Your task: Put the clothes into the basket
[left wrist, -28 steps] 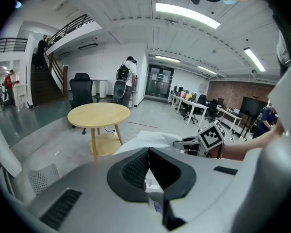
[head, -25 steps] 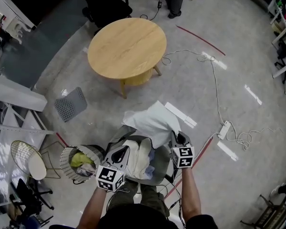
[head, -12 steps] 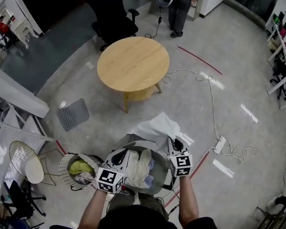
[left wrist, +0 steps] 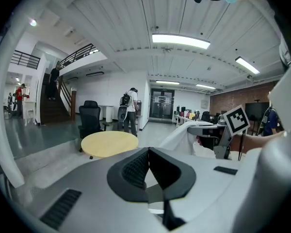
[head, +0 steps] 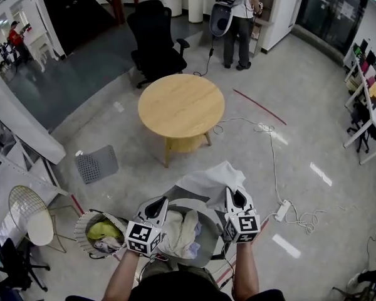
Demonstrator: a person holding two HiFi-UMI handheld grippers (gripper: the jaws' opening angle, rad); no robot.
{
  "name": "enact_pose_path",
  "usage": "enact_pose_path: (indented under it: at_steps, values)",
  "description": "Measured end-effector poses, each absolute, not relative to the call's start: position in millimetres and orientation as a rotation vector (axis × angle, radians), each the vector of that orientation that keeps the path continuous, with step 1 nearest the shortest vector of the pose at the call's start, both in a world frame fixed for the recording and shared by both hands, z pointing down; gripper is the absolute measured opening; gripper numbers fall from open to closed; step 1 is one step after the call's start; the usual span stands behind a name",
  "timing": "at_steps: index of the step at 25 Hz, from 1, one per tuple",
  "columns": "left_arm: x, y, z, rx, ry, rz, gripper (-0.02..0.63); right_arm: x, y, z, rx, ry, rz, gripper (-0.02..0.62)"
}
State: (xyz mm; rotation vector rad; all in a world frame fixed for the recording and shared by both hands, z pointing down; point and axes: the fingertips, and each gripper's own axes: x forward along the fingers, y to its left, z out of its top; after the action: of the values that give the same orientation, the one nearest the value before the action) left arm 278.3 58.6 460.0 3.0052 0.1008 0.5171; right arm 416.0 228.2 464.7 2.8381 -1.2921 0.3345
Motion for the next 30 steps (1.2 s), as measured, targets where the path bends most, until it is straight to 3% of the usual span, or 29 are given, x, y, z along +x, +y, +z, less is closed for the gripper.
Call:
enact_pose_path:
  at_steps: [16, 30]
  values:
    - [219.6, 8.5, 430.8, 3.020, -0.188, 0.389, 0.008, 362.7, 180.1, 378.5, 2.726, -1.571, 0.044, 0.047]
    - [103.2, -86.7, 415.0, 2.976, -0.524, 0.339, 0.008, 266.9, 49.0, 356.5, 2.509, -1.930, 0.009, 0.048]
